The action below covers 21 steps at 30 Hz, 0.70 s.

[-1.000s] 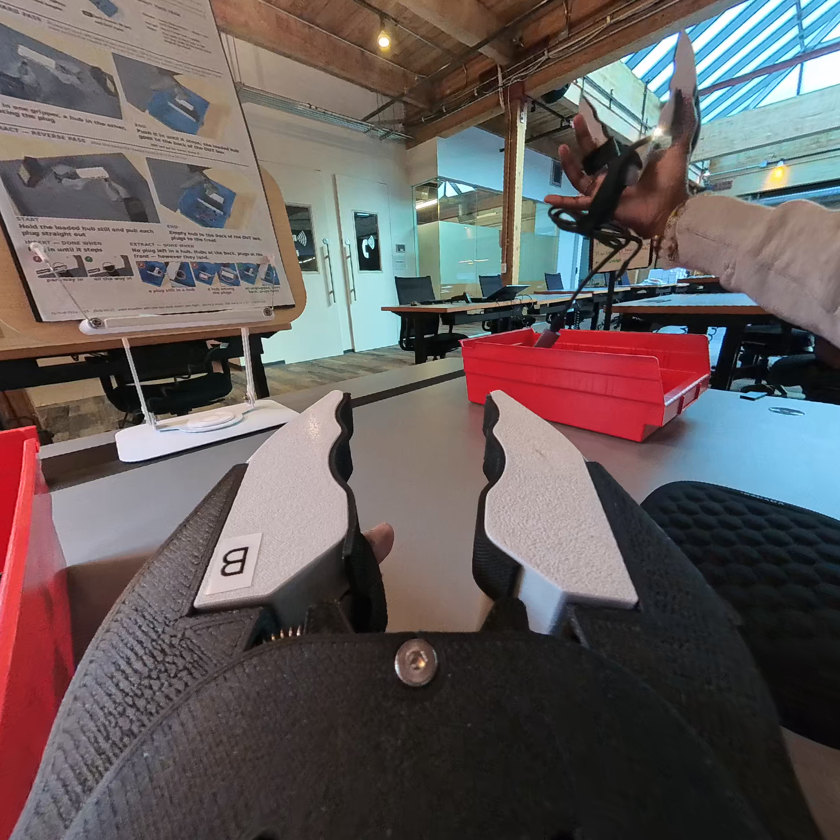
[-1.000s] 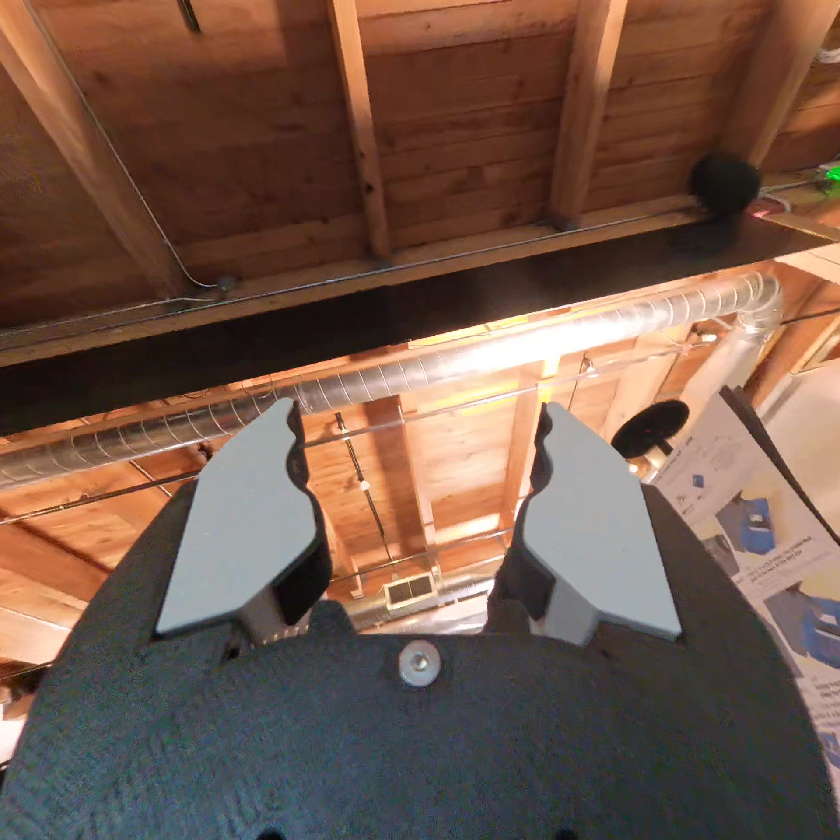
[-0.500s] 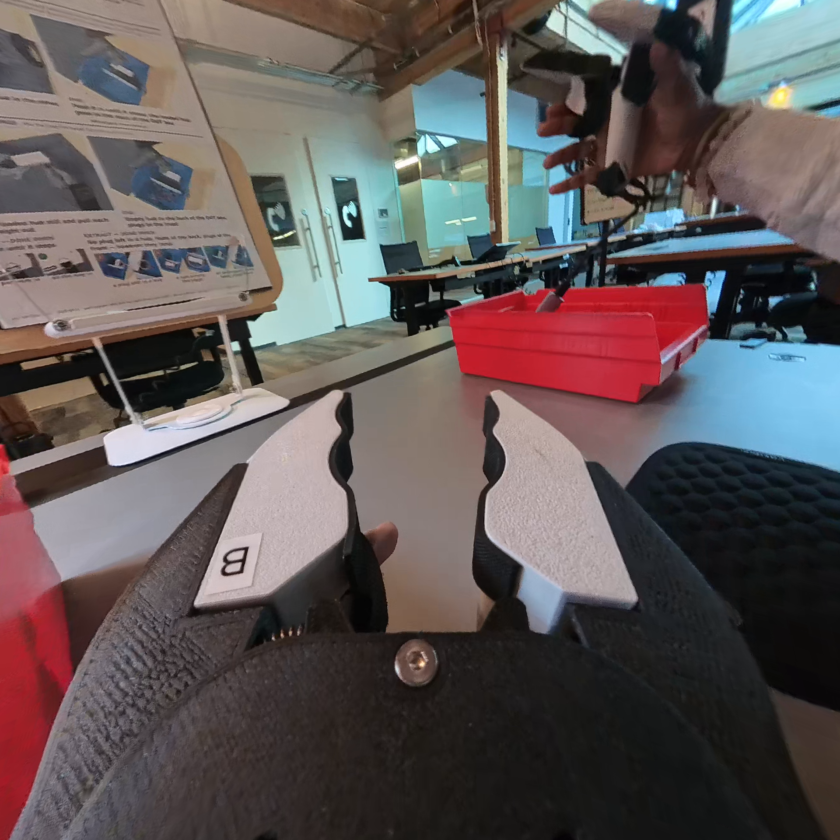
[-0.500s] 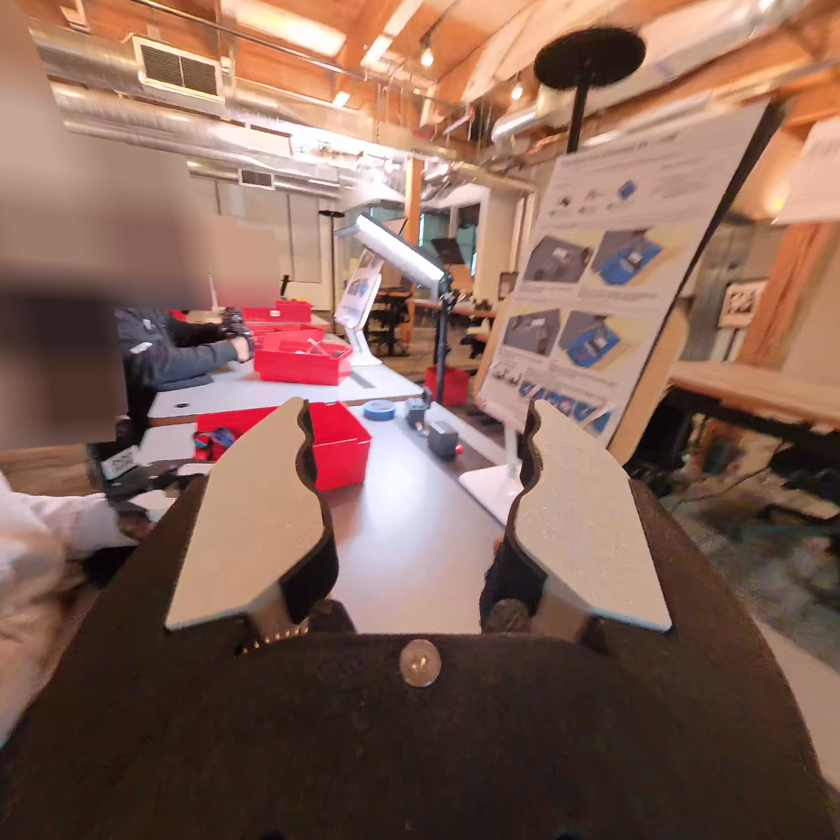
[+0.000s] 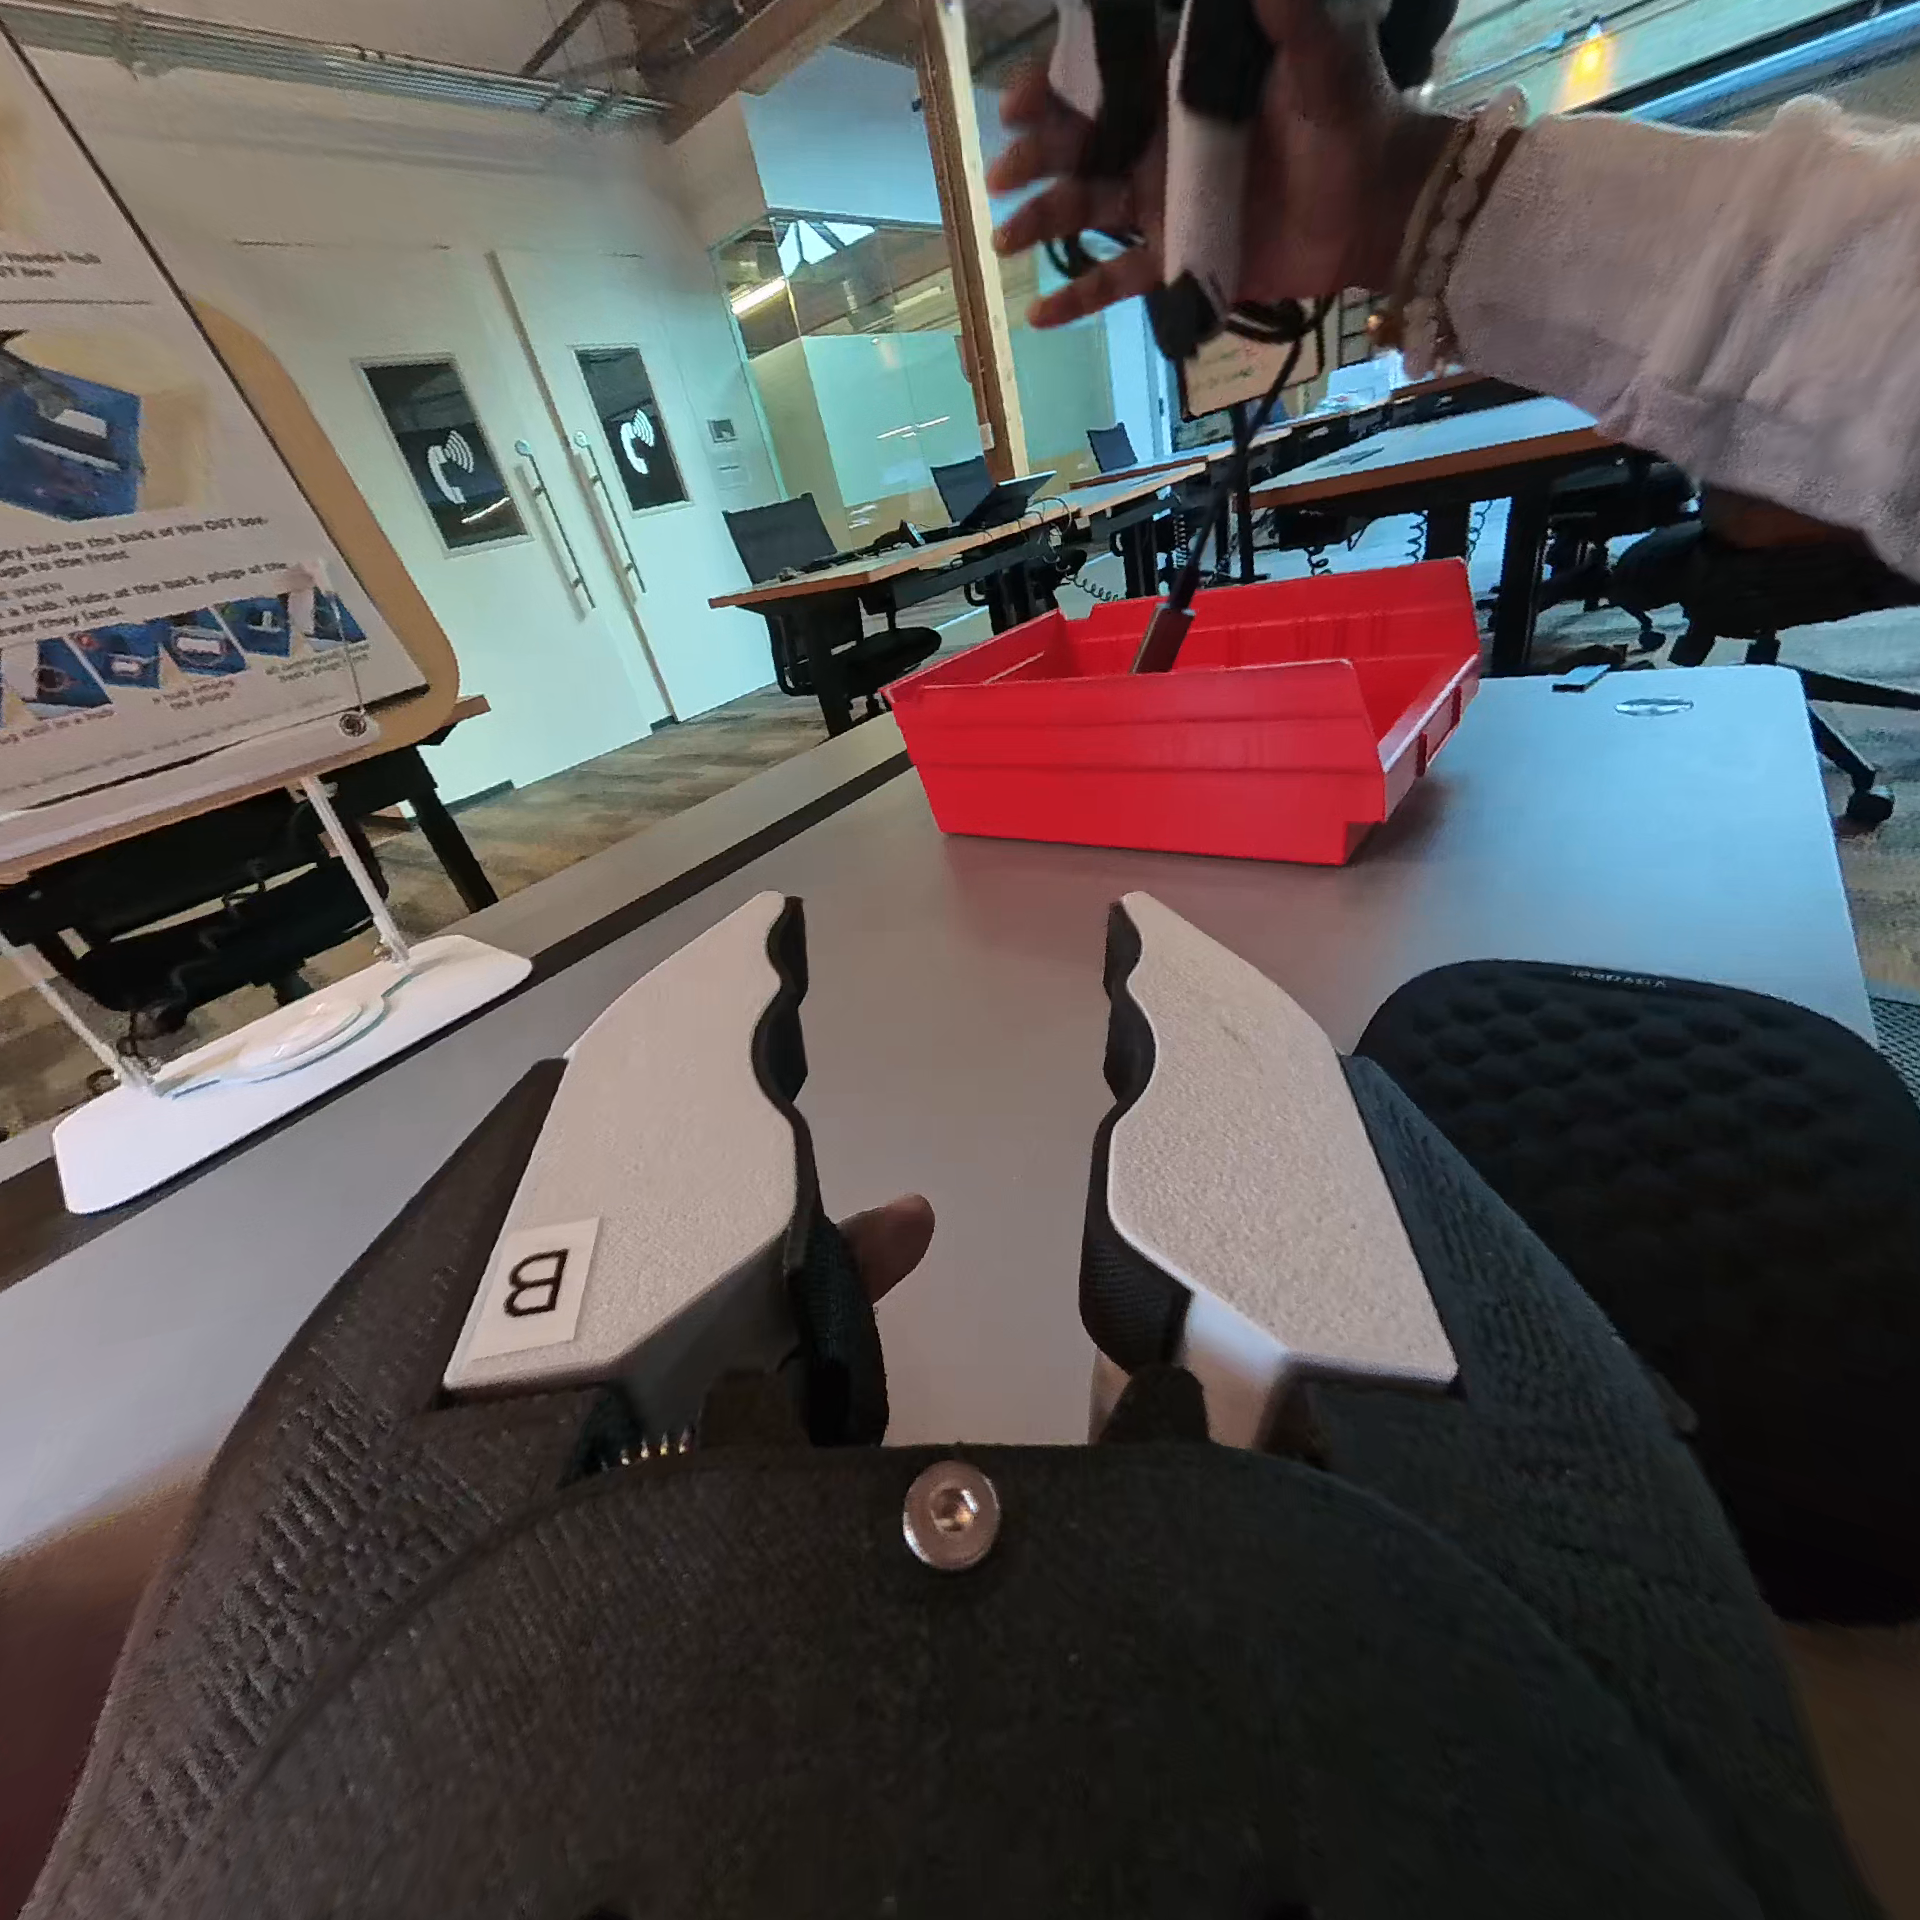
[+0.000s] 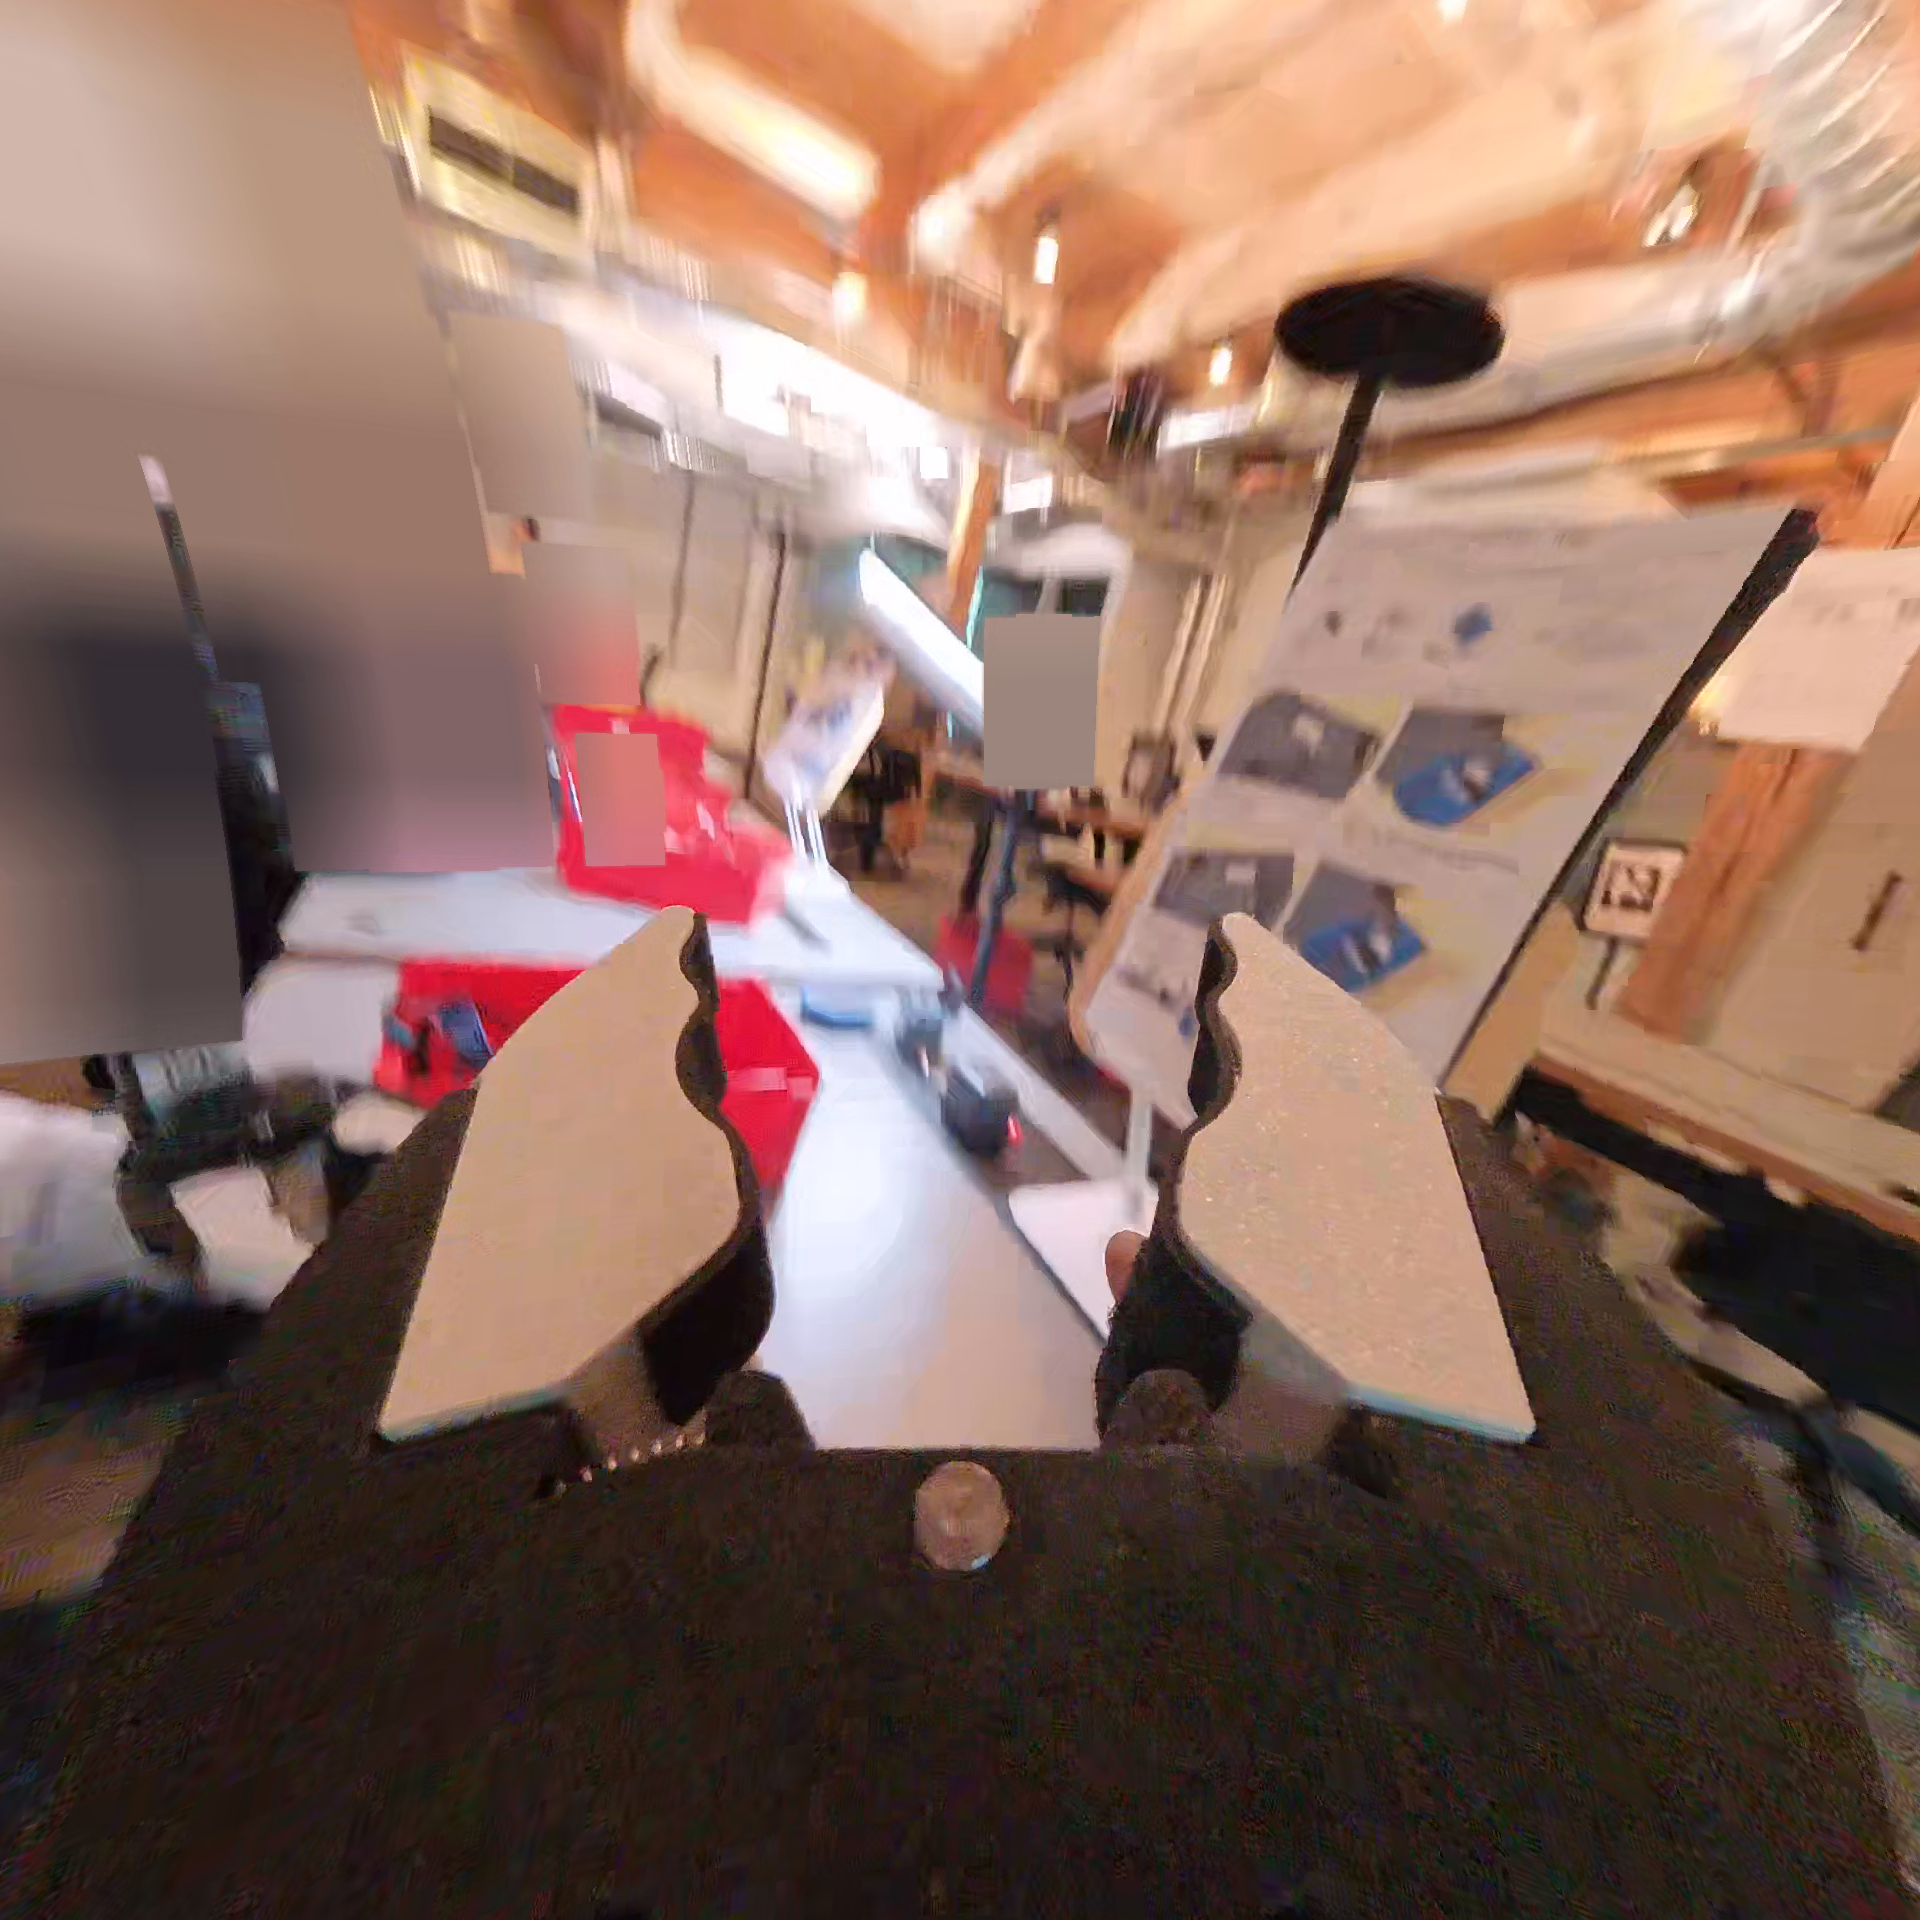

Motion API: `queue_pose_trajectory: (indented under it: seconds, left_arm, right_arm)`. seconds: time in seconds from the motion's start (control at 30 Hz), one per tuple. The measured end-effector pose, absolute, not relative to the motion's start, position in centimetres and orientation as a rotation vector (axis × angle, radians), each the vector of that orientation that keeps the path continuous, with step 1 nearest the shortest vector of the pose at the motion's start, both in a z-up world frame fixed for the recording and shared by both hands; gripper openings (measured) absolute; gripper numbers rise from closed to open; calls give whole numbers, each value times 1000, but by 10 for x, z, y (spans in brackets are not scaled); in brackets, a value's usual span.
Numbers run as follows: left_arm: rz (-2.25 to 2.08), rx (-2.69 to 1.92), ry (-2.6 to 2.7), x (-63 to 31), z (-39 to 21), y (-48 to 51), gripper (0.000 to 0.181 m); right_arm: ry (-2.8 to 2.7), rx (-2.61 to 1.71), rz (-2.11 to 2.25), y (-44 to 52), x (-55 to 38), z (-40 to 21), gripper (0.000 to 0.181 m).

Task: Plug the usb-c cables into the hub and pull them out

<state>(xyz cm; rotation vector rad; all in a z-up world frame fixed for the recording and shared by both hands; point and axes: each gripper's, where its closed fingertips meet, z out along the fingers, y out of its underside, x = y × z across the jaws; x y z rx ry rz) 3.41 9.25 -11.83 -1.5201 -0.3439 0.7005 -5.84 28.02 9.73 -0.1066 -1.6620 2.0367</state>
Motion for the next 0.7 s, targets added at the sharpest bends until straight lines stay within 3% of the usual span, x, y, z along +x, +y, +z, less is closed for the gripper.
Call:
queue_pose_trajectory:
  seconds: [0.13, 0.27, 0.43, 0.6, 0.7]
  left_arm:
    - [678, -1502, -332, 34, -110, 96, 55]
    - [675, -1495, -344, 29, -109, 94, 55]
    - [650, -1508, -357, 26, -116, 96, 56]
    - [648, -1524, -341, 26, -115, 100, 56]
    - [581, -1613, -361, 25, -115, 104, 56]
  right_arm:
    - [-946, -167, 2714, 361, -49, 182, 87]
    - [-522, -136, 3095, 420, -45, 196, 89]
    - [-803, -60, 2928, 393, -38, 184, 82]
    - [-1475, -14, 1895, 313, -72, 130, 75]
    - [-1720, -37, 1727, 292, -86, 95, 88]
